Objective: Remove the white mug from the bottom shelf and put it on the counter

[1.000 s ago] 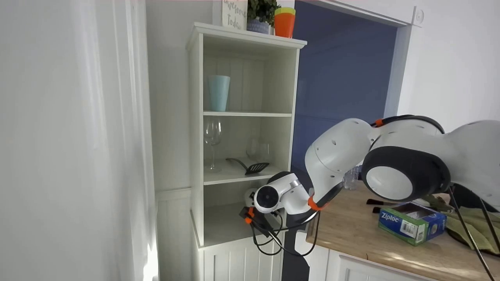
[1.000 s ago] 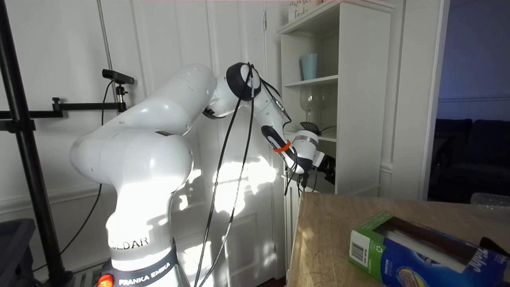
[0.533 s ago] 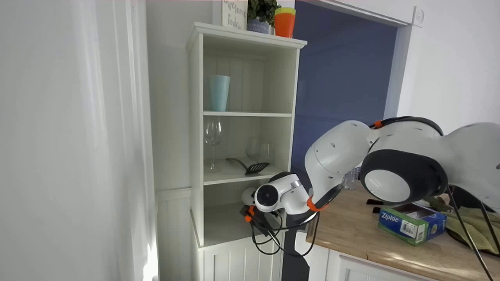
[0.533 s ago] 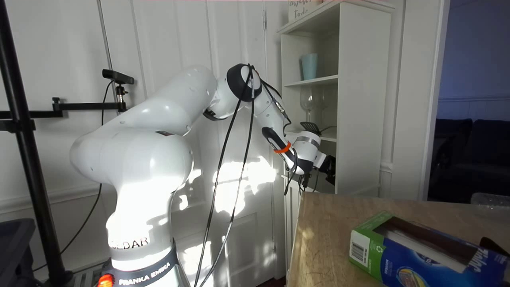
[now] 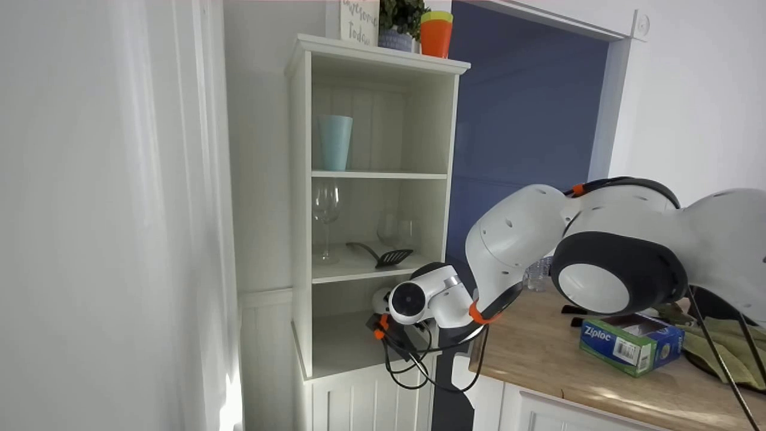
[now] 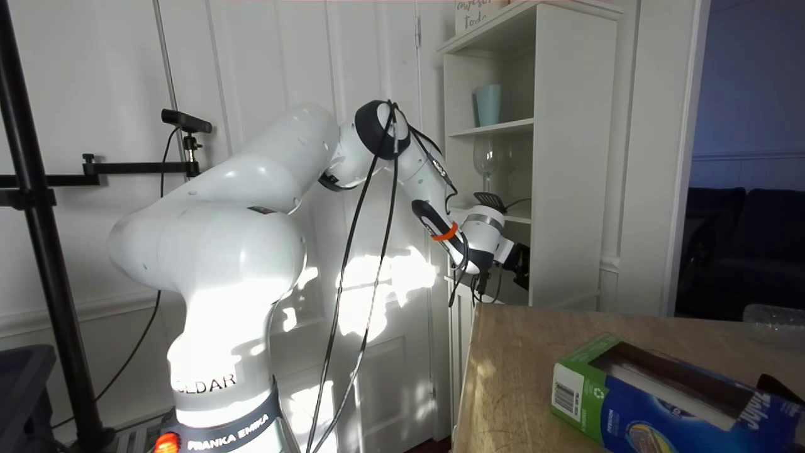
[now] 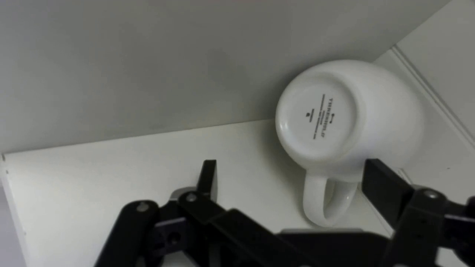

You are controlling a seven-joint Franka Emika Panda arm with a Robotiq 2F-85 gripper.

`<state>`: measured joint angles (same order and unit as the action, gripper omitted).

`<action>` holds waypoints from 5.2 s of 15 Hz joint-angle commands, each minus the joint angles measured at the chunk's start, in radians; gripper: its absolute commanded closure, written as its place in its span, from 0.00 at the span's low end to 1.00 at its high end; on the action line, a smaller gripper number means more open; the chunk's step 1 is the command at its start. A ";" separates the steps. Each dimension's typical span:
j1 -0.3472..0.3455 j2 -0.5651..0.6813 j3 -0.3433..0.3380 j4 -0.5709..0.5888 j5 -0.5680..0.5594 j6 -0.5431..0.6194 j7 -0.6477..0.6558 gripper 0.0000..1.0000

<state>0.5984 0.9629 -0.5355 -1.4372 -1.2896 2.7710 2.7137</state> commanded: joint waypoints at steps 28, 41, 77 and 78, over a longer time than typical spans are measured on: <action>0.070 -0.001 -0.083 -0.060 0.216 -0.020 0.029 0.00; 0.056 0.018 -0.089 -0.022 0.232 -0.012 0.025 0.00; -0.026 0.019 0.001 0.033 0.127 0.010 -0.006 0.00; -0.026 0.019 0.001 0.033 0.127 0.011 -0.006 0.00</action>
<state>0.5724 0.9820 -0.5344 -1.4037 -1.1628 2.7817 2.7079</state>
